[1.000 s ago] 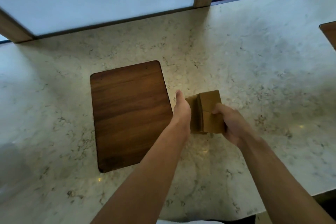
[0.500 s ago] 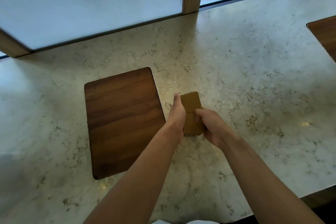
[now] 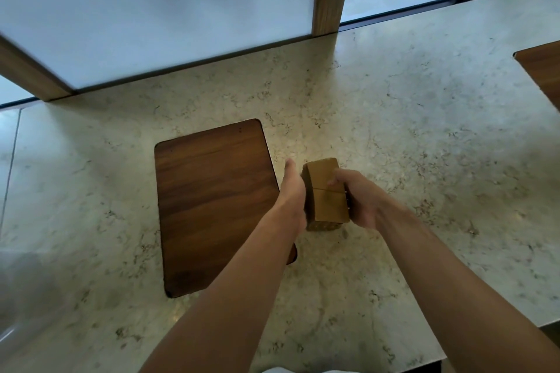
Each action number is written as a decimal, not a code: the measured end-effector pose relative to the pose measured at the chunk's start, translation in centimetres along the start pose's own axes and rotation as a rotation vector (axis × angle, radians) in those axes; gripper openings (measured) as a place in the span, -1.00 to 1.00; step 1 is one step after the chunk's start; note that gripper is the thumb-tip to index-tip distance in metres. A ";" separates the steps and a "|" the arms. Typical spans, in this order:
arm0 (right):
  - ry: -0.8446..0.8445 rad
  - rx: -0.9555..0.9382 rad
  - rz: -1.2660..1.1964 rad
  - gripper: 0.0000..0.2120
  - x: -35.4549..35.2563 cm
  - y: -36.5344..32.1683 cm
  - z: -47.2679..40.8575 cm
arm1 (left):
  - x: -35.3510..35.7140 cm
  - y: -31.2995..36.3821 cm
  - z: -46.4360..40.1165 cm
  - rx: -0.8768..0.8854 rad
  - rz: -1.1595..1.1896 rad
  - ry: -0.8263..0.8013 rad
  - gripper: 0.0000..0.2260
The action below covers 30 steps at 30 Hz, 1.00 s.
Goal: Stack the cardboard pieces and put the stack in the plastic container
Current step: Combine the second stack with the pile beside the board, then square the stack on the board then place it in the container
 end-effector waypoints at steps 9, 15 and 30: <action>-0.073 0.064 -0.037 -0.46 0.9 1.2 -0.4 | 0.5 -1.5 -0.5 0.013 -0.060 0.021 -0.21; -0.050 0.055 0.019 -0.61 1.7 1.4 -0.6 | -0.8 -0.3 0.5 0.067 -0.100 0.059 -0.29; -0.014 -0.068 0.460 0.04 5.7 0.4 -0.6 | -5.2 -2.6 -0.4 0.088 0.314 0.077 -0.30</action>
Point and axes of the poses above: each hand's wrist, its own z-axis away from the middle knuckle, its own x-axis out of the palm, y = z × x, the point moved 7 cm from there along -z, towards the middle knuckle, and after that the axes turned 5 degrees about z, right-handed, at the moved point
